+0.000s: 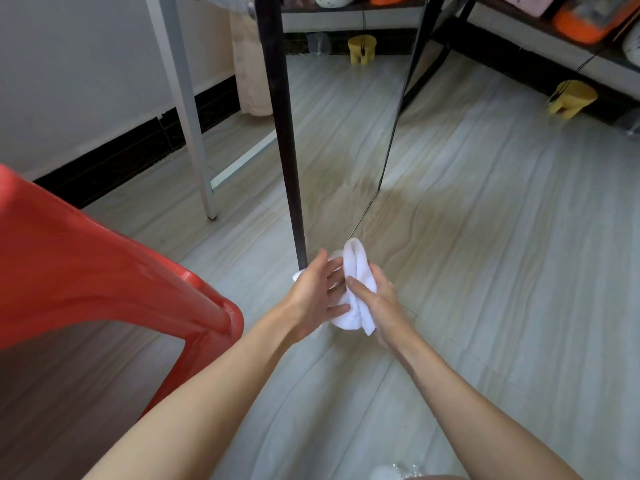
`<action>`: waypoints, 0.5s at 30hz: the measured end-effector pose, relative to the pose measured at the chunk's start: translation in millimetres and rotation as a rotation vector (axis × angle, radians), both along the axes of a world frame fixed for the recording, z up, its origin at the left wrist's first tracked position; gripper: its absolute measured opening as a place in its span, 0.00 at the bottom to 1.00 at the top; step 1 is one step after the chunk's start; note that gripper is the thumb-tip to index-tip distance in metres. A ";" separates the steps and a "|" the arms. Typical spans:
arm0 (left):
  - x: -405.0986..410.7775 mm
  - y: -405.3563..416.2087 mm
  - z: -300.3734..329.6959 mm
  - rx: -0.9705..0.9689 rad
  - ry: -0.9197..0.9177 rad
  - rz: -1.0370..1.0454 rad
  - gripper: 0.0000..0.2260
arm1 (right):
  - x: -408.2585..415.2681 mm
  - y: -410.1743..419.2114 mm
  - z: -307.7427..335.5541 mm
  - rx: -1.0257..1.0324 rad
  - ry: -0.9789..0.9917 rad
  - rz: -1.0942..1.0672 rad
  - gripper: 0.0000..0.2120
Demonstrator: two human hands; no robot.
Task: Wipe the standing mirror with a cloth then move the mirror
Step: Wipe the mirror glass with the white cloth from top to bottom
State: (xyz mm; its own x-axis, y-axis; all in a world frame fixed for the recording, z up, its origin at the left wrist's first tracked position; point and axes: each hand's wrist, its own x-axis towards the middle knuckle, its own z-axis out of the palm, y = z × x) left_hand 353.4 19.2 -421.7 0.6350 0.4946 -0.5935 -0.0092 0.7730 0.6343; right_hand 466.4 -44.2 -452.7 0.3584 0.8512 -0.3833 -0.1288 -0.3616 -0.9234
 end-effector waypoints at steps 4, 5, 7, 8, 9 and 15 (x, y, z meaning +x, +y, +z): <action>-4.4 -1.9 -0.8 0.305 0.314 0.142 0.14 | 1.9 11.5 -0.8 -0.119 -0.198 -0.293 0.13; -7.5 -2.0 -3.5 0.406 0.395 0.189 0.12 | 3.8 14.4 1.9 -0.116 -0.265 -0.317 0.14; -15.0 0.0 -8.8 0.579 0.531 0.291 0.09 | 5.3 21.5 16.5 -0.023 -0.371 -0.345 0.14; -17.8 1.8 -10.2 0.628 0.577 0.351 0.08 | 3.8 26.8 27.7 0.051 -0.421 -0.356 0.14; -20.0 4.1 -10.4 0.653 0.601 0.415 0.08 | 0.8 33.6 40.3 0.135 -0.467 -0.358 0.14; -21.8 30.5 7.2 0.679 0.394 0.555 0.07 | -30.1 86.0 80.7 0.642 -0.810 -0.227 0.16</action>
State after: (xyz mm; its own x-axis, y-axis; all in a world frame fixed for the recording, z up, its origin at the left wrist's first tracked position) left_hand 331.6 49.6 -414.5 0.0231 0.9814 -0.1905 0.0459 0.1893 0.9808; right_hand 436.3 41.8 -372.1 0.4820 0.6904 0.5395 0.6077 0.1800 -0.7735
